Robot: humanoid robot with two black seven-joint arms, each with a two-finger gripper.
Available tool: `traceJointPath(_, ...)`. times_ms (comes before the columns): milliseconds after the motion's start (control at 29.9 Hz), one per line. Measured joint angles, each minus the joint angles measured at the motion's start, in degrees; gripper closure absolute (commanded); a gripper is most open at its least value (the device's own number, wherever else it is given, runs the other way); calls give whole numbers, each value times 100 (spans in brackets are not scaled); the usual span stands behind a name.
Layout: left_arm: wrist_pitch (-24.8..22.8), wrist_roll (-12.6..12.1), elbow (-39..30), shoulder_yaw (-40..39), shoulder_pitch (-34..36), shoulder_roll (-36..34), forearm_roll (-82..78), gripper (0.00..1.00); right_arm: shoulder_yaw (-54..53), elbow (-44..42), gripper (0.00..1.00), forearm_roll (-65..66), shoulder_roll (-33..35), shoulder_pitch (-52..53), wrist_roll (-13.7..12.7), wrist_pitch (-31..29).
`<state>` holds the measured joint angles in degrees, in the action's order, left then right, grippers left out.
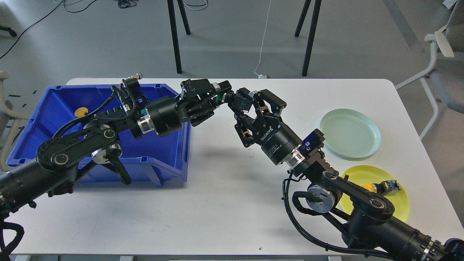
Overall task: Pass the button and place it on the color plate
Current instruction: 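Bring the right gripper to the left gripper and grasp the green button, then open the left gripper and pull the right gripper away with the button, then lower the green button onto the pale green plate and release it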
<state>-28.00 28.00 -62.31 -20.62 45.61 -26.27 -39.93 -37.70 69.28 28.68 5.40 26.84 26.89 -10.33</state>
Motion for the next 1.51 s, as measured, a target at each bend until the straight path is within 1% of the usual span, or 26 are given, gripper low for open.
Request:
traceJointPath(67,-2,0,1,-90,-21,12,12,15,-16,-4,99,-11,3,-6,0,19)
traceJointPath(368,-1,1,60,-257,-142,50,4,14,-95,129,99,-14,111,-130,4,63)
traceJointPath(435,0,1,63,-258,-142,52,4,14,-228,250,99,-12,343,-241,10,115)
traceJointPath(602,0,1,68,-259,-144,52,10,14,-1033,375,99,-1,1466,-633,19,213)
traceJointPath(736,1,1,76,-260,-149,53,17,14,-1300,-192,99,24,2472,-748,1,298)
traceJointPath(870,0,1,89,-262,-149,71,17,14,-887,-976,99,199,3053,-684,-83,431)
traceJointPath(970,1,1,103,-266,-149,77,26,14,-395,-1329,99,556,3216,-499,-139,769)
traceJointPath(1137,1,1,105,-267,-149,82,29,14,401,-1683,98,951,3152,-164,-396,1417)
traceJointPath(1237,1,1,105,-267,-149,86,29,14,808,-1741,90,988,3028,106,-567,1645)
traceJointPath(1338,1,1,106,-267,-149,86,29,14,1087,-1828,71,990,2948,296,-686,1734)
traceJointPath(1405,1,1,106,-267,-149,86,29,14,1162,-1930,64,989,2861,349,-712,1753)
traceJointPath(1438,1,1,106,-267,-149,86,29,14,1182,-1969,54,989,2797,364,-718,1755)
traceJointPath(1472,0,1,106,-268,-149,87,30,14,1192,-1999,48,989,2747,375,-723,1757)
traceJointPath(1505,1,1,105,-268,-149,87,29,14,1197,-2033,47,989,2704,382,-725,1760)
